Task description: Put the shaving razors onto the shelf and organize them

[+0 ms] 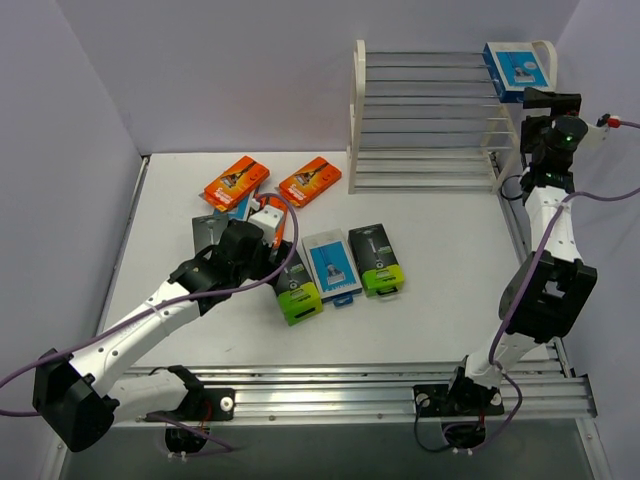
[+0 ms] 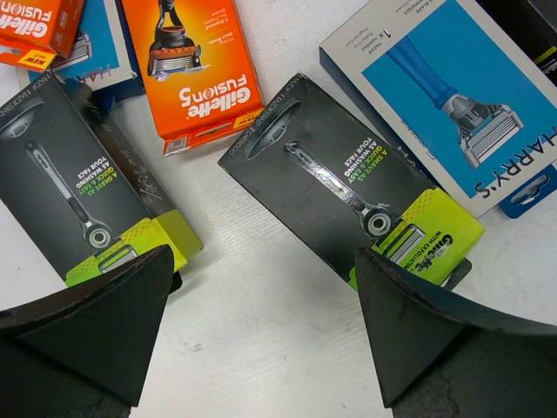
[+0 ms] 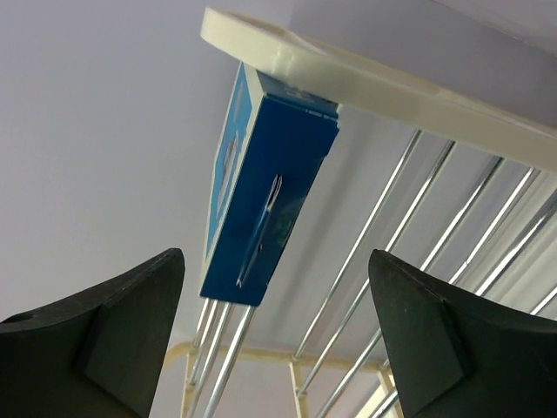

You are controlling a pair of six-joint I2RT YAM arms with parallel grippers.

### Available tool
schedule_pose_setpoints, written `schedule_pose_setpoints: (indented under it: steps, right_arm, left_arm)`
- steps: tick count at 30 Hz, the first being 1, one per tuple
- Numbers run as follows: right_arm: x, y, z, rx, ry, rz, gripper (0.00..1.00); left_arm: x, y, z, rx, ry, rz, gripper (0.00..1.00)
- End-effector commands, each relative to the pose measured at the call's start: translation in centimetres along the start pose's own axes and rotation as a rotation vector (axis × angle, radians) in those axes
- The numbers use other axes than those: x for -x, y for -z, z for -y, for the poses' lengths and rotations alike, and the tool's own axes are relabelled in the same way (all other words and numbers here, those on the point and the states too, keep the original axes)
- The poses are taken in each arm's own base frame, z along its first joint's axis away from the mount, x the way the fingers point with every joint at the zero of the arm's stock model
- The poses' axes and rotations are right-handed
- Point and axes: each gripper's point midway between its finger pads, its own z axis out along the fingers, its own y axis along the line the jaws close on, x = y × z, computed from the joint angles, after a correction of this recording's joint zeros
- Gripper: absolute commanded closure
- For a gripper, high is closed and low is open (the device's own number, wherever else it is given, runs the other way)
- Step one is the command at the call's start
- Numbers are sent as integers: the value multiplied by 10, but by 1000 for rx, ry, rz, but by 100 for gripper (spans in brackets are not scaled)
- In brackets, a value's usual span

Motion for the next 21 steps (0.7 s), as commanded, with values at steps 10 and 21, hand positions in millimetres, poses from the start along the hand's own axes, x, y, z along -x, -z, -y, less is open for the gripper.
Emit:
schedule_pose_setpoints:
  steps: [10, 21]
  right_arm:
    - [7, 101, -74, 179, 126, -53, 15]
    - [-81, 216, -27, 211, 320, -371, 14]
  left_arm:
    - [32, 18, -18, 70, 26, 103, 6]
    - [34, 24, -42, 177, 39, 132, 6]
